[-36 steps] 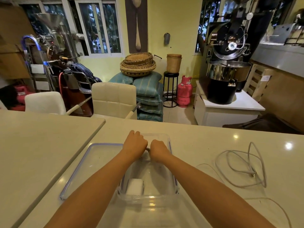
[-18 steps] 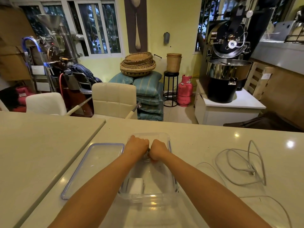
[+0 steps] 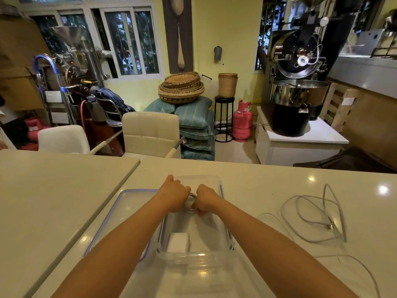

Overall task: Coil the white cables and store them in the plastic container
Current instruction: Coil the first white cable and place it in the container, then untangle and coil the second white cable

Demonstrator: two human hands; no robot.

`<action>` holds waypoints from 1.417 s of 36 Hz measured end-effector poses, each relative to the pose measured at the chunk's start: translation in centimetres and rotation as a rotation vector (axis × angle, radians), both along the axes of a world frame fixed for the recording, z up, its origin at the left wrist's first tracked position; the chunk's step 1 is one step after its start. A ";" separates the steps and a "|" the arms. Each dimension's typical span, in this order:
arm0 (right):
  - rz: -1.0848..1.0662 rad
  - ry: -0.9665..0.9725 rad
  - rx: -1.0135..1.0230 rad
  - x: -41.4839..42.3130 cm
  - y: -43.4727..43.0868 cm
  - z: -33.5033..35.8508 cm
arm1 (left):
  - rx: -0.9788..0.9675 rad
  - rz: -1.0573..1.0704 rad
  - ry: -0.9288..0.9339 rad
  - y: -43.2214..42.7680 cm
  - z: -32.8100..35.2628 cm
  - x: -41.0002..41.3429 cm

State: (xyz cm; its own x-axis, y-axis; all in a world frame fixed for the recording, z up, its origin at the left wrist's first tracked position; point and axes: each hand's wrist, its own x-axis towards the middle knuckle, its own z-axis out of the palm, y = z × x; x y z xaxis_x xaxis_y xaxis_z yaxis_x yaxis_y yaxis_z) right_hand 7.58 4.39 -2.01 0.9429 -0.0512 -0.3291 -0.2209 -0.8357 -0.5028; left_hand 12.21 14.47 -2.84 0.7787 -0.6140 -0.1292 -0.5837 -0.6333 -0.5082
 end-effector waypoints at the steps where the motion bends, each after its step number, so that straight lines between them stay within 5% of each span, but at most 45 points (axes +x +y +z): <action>1: 0.009 -0.004 0.002 0.0 -0.1 0.0 | -0.008 -0.004 0.002 0.1 0.1 0.0; 28: 0.149 -0.031 -0.138 -1.1 -0.8 2.0 | -0.085 0.018 0.023 -0.1 1.1 -0.4; 43: -0.097 -0.404 0.289 -9.3 -15.1 10.5 | -0.827 0.016 0.239 -5.2 8.1 -5.8; 51: -0.399 -0.423 0.265 -14.9 -25.1 7.3 | -0.854 -0.158 0.425 -12.9 7.8 -10.3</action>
State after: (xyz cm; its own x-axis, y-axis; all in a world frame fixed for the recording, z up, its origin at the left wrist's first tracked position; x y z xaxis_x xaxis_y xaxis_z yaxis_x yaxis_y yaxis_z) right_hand -7.33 -20.67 5.30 0.9195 -0.3928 0.0173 -0.2267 -0.5657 -0.7928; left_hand 1.87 1.54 4.92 0.6706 -0.7250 0.1574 -0.7225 -0.5901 0.3601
